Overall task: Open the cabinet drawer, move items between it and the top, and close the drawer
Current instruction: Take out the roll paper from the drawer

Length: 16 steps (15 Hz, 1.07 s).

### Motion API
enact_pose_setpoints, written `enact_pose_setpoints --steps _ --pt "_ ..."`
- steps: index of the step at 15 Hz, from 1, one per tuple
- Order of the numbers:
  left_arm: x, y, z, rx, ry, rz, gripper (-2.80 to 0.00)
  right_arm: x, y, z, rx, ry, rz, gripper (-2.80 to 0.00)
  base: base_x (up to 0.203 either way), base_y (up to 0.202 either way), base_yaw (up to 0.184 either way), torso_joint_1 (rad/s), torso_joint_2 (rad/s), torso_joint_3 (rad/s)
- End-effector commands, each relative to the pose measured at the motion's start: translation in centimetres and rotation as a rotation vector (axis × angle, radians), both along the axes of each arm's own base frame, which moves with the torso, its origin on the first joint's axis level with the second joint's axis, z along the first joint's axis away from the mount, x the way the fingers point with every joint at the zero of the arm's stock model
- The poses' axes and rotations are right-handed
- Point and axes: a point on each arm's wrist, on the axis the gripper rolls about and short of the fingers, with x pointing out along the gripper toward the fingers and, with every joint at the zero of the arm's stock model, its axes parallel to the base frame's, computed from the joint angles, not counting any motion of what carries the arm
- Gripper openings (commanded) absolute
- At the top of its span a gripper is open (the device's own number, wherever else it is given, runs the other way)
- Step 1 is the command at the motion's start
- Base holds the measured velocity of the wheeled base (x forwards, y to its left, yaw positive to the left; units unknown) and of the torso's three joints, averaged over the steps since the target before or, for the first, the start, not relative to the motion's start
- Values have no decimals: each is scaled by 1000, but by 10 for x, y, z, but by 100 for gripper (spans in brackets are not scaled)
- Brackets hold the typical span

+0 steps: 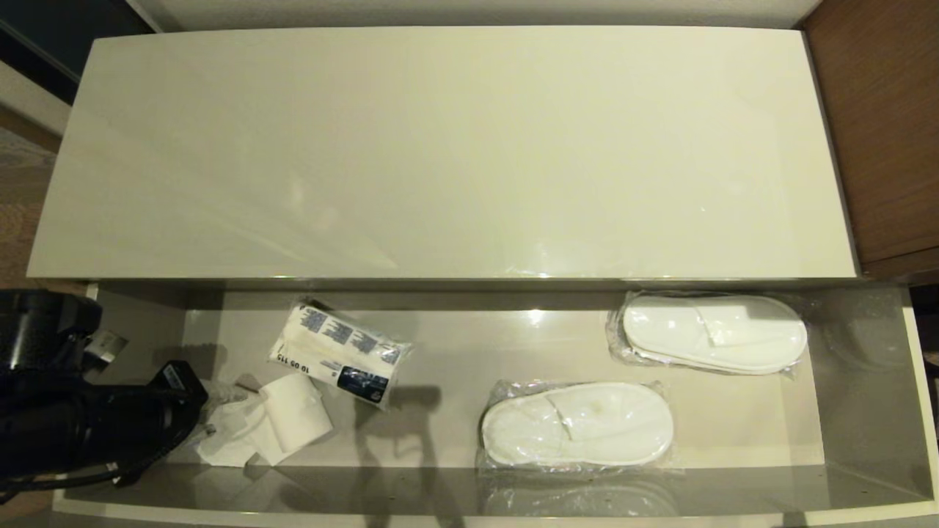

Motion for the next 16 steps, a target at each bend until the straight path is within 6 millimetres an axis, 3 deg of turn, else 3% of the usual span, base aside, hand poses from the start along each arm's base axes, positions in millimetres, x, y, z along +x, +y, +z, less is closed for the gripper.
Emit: enact_pose_setpoints --steps 1,13,16 --pt "2 0 -4 -22 5 18 0 0 0 0 0 2 1 -280 0 0 0 0 0 0" --pt "-6 -1 12 41 -85 -28 0 0 0 0 4 4 -2 -280 0 0 0 0 0 0" --pt "6 1 6 64 -62 -33 0 0 0 -1 6 5 -1 -280 0 0 0 0 0 0"
